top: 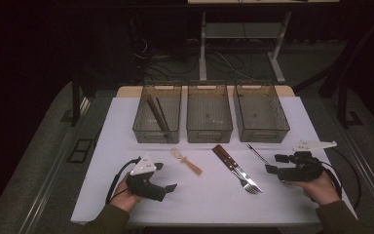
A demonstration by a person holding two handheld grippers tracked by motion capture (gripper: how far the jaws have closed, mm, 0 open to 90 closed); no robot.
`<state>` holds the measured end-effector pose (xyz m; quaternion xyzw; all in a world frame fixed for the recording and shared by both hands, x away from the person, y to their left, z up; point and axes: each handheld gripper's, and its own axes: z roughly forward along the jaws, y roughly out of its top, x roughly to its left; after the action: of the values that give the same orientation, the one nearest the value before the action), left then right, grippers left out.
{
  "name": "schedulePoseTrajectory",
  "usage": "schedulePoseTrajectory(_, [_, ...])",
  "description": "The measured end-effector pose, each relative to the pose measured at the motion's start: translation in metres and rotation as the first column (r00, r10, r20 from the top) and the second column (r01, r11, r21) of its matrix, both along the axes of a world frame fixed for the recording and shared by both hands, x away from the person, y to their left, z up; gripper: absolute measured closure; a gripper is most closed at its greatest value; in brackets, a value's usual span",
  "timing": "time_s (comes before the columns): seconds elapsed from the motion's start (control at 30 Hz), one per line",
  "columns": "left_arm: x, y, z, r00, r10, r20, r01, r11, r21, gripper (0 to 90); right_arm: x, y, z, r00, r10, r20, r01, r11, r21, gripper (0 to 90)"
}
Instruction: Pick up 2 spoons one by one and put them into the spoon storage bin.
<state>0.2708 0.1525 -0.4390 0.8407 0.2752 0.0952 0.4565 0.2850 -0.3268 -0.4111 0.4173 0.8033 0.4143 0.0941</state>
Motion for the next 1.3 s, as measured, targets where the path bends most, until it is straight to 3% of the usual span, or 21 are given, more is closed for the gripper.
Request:
schedulePoseTrajectory(0.43, [0.0,0.0,0.0,1.0,0.001,-0.001,-0.001,1.0,0.004,10.3,-0.016,-0.036,-0.016,0.996,-0.074,-0.05,0.071,0.996,-0.055,38.9])
schedulePoseTrajectory(0.57, [0.0,0.0,0.0,1.0,0.001,0.0,-0.001,1.0,0.004,10.3,-0.016,-0.046,-0.02,0.9928,-0.095,-0.072,0.092,0.995,-0.049,41.3])
schedulePoseTrajectory(1.0, [0.0,-0.001,0.0,1.0,0.0,0.0,0.0,1.0,0.007,10.3,-0.014,-0.043,-0.031,0.9852,-0.093,-0.144,0.08,0.993,-0.089,47.4])
schedulePoseTrajectory(1.3, [0.0,-0.001,0.0,1.0,-0.001,0.0,0.001,1.0,0.01,10.3,-0.014,-0.041,-0.033,0.9854,-0.087,-0.146,0.073,0.992,-0.099,50.5])
